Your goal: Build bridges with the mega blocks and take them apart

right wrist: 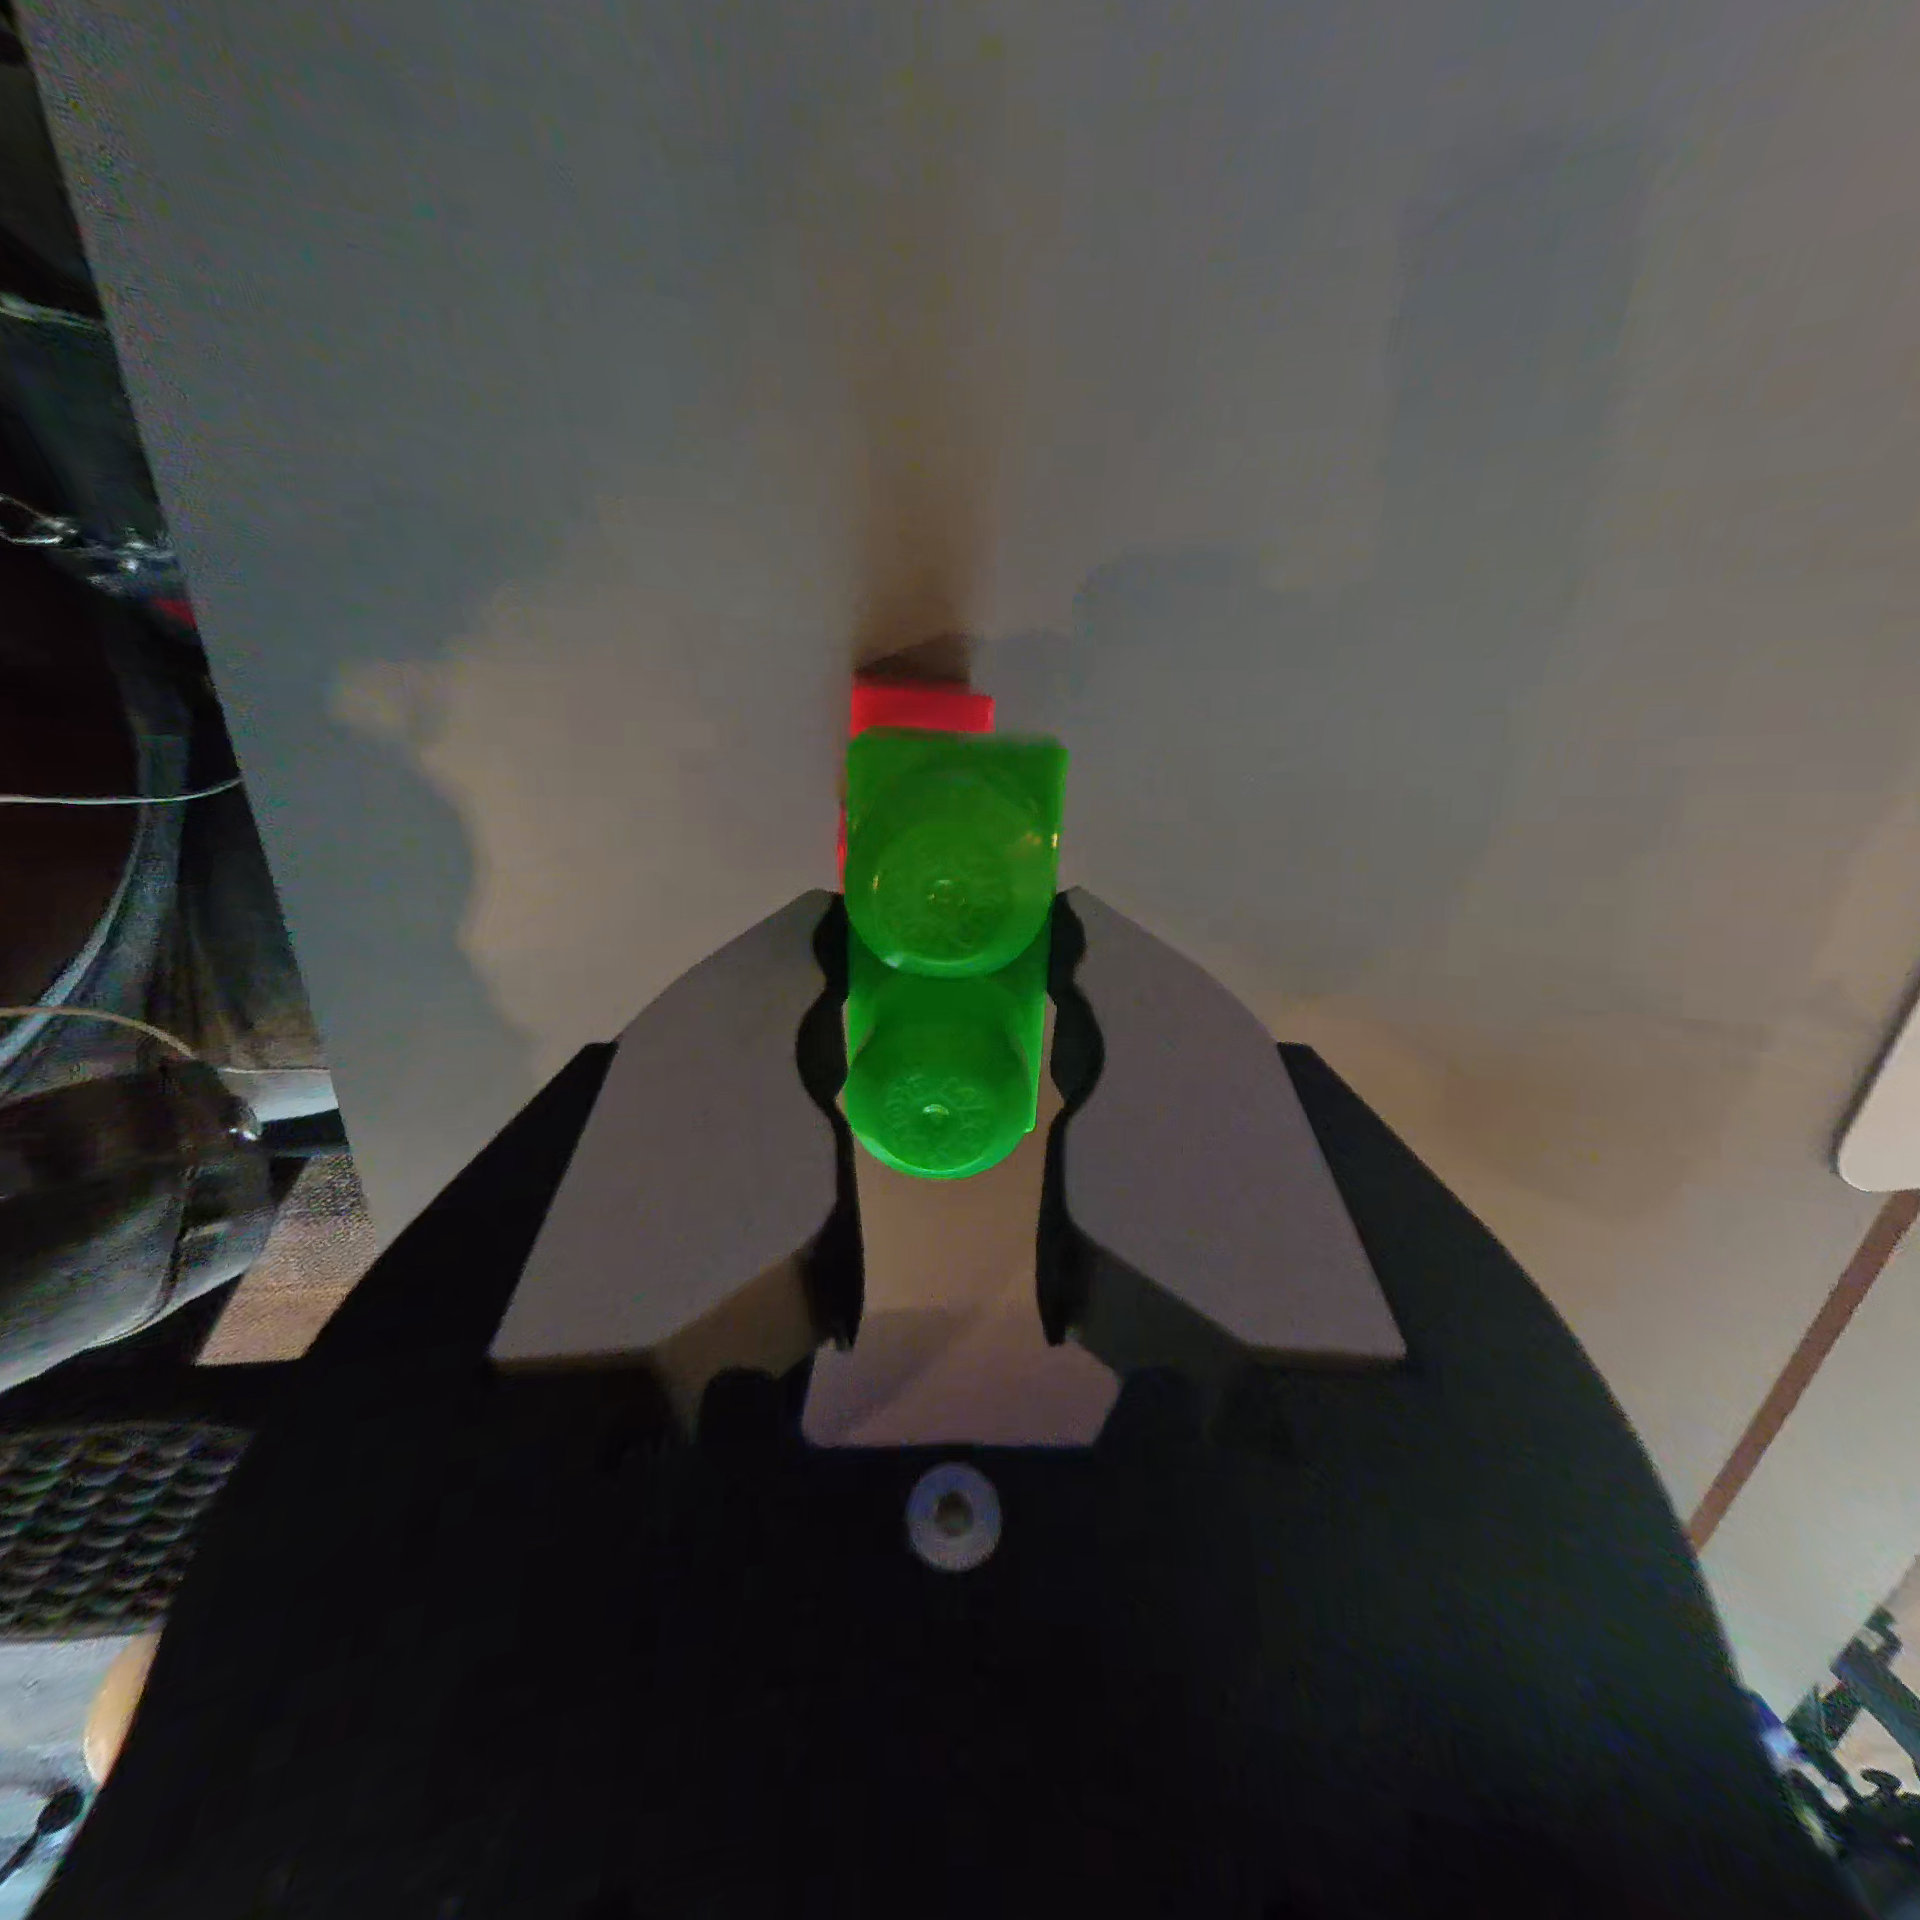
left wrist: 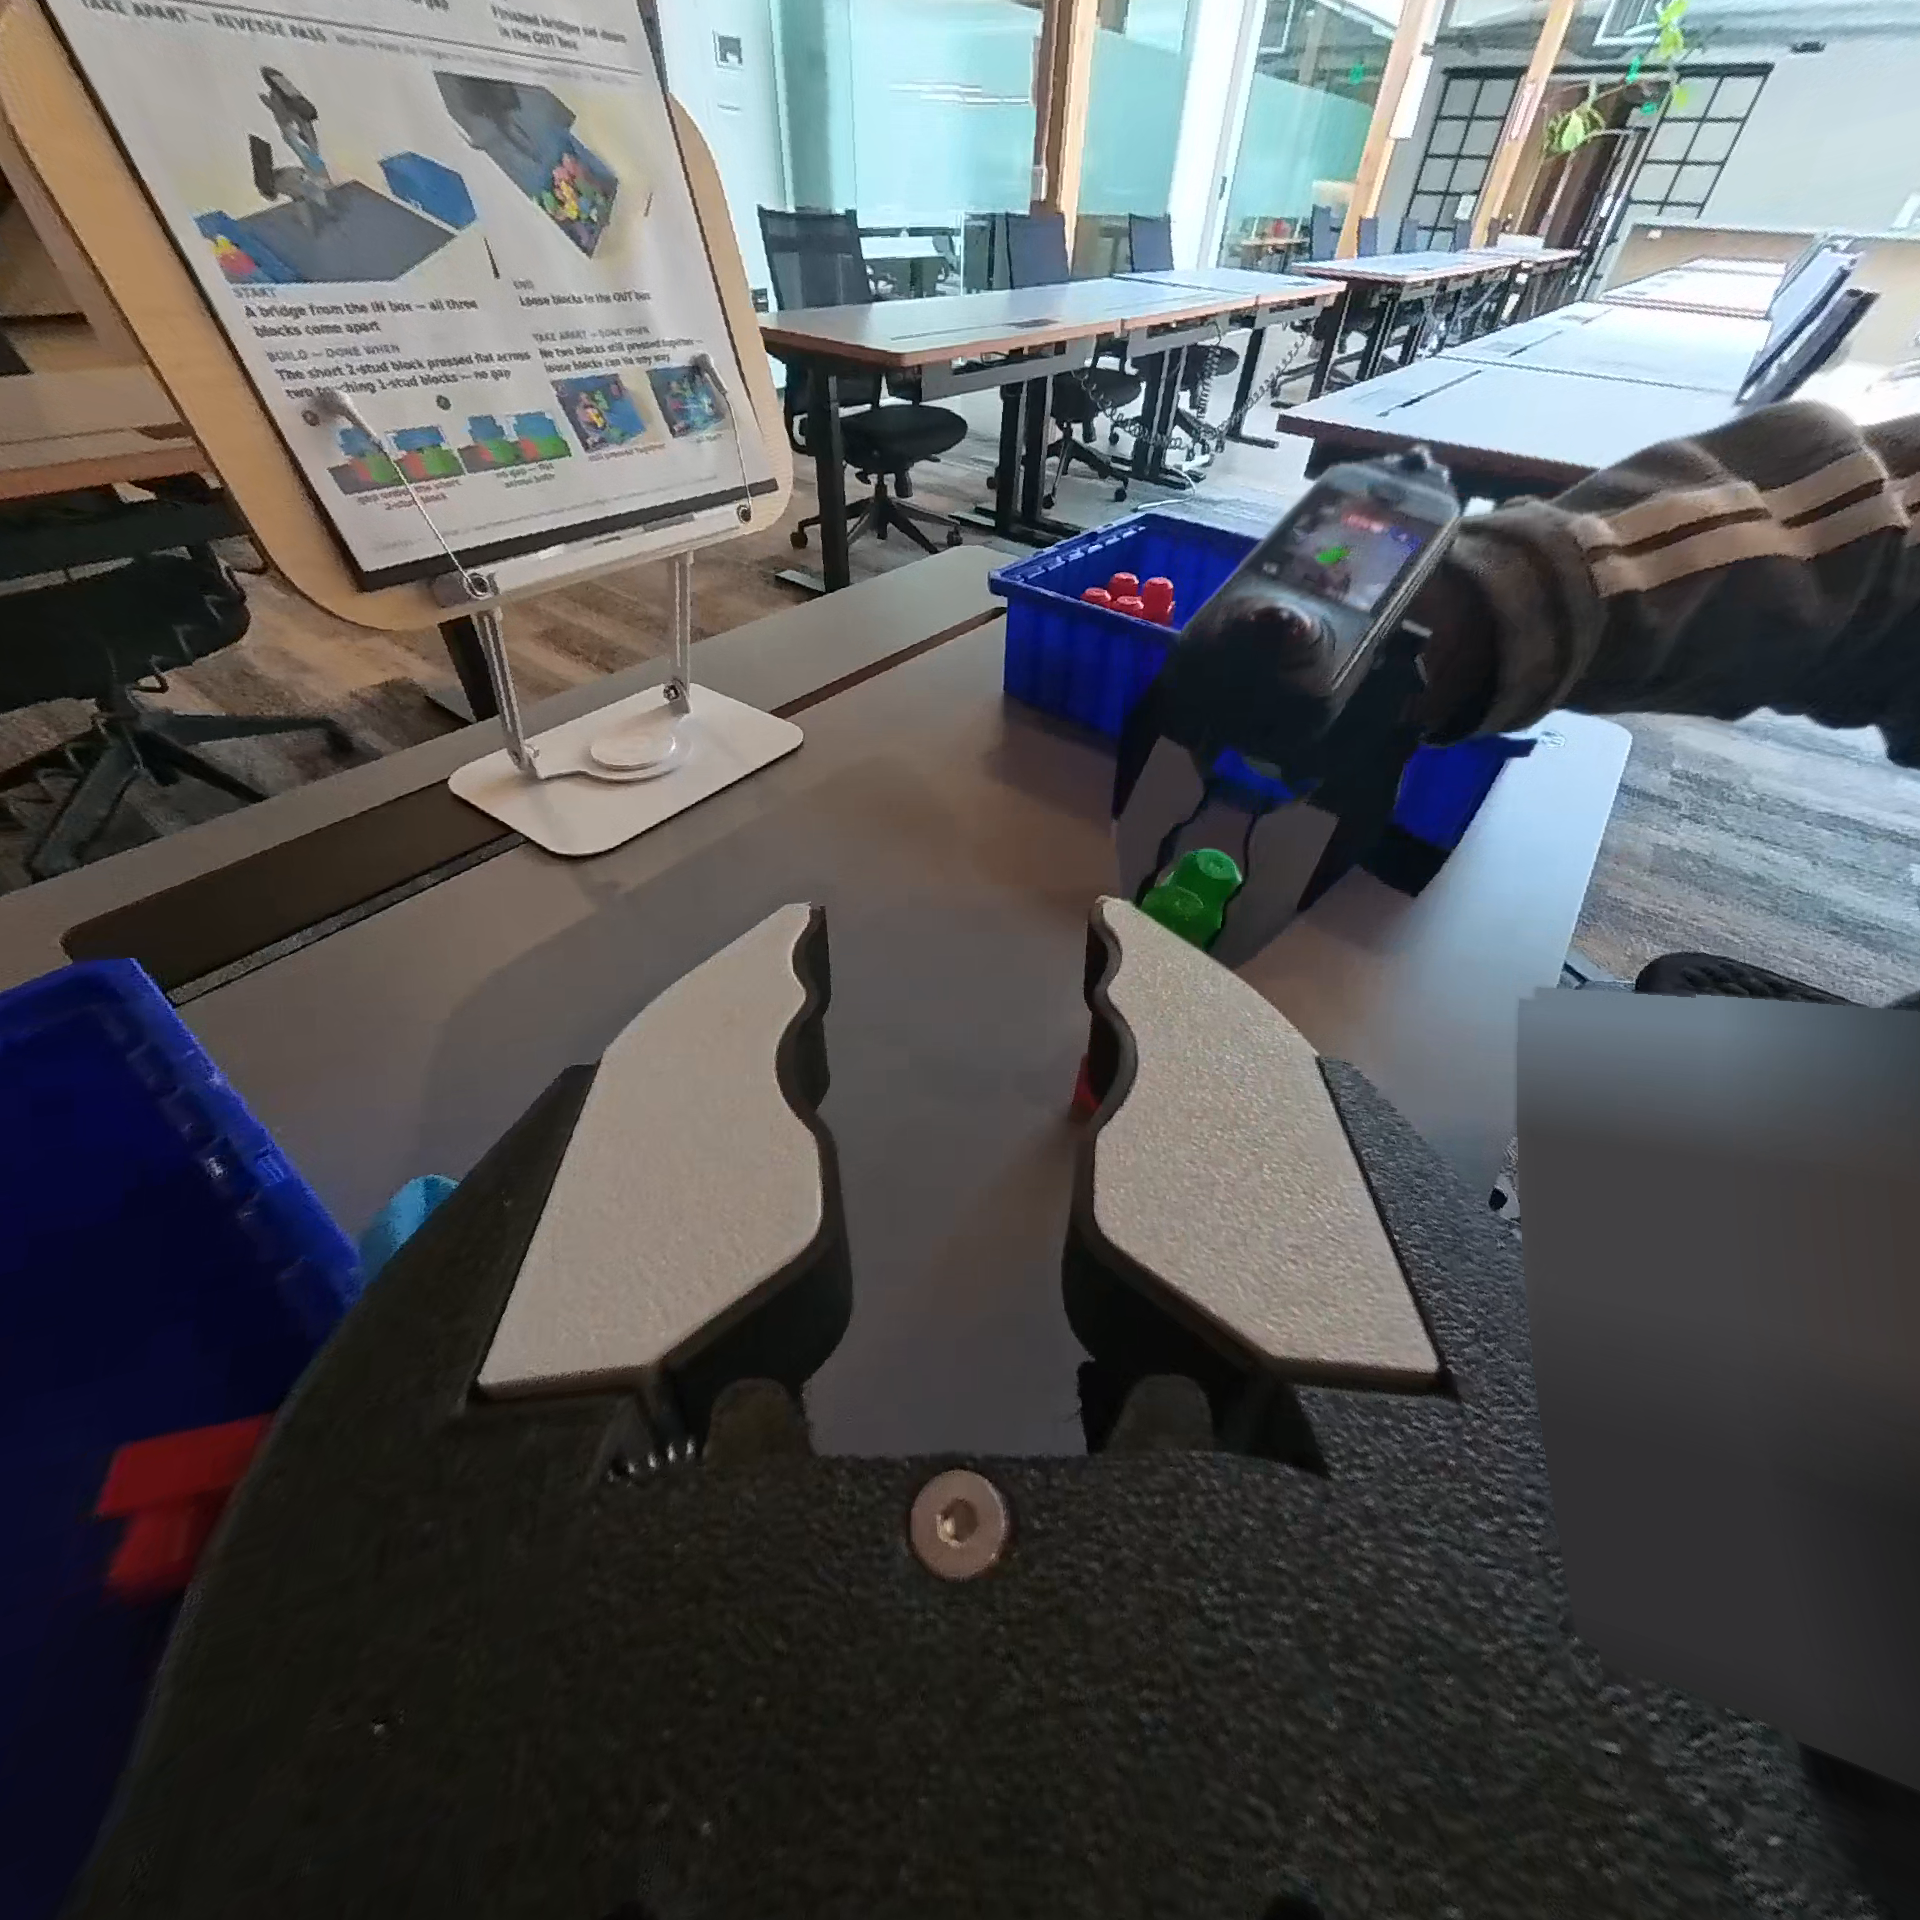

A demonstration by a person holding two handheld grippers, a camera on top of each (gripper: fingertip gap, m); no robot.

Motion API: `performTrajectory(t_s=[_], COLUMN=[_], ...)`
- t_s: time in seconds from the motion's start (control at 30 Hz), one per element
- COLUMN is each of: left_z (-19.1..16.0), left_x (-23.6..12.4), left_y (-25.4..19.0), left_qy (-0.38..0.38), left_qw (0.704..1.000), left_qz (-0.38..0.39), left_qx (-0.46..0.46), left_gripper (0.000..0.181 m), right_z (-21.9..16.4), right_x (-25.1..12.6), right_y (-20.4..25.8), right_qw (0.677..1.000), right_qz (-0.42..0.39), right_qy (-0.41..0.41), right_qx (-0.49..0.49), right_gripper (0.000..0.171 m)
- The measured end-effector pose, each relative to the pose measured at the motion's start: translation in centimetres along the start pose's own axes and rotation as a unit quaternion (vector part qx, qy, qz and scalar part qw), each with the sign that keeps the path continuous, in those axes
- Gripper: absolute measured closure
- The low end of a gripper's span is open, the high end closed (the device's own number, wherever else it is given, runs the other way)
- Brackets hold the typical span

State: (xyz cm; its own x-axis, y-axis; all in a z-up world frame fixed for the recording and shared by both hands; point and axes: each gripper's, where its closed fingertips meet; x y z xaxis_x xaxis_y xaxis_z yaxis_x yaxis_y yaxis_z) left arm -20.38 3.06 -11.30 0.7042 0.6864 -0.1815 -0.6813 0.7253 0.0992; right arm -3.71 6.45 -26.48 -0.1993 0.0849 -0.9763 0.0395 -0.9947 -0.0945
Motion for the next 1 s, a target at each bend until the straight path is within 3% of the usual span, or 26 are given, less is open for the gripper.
performTrajectory(t_s=[1.0], left_z=[0.4], left_x=[-0.9], left_y=[0.2], left_qy=[-0.024], left_qw=[1.0], left_qz=[-0.01], left_qx=[-0.001], left_gripper=[0.136], right_z=[-0.1], right_x=[3.9], right_y=[0.8], right_qw=[1.0], right_qz=[-0.002], right_qy=[0.001], right_qx=[0.005], right_gripper=[0.136])
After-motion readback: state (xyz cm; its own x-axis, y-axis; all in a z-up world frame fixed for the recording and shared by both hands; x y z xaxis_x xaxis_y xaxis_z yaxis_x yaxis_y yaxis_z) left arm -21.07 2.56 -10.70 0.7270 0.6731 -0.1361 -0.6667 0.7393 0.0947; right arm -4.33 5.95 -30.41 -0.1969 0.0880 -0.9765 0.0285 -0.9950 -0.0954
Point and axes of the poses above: each gripper's, where its closed fingertips meet, x out along the fingers, z out of its top, y = z × x across the jaws, and after that the axes turned 8 degrees about x, right-handed
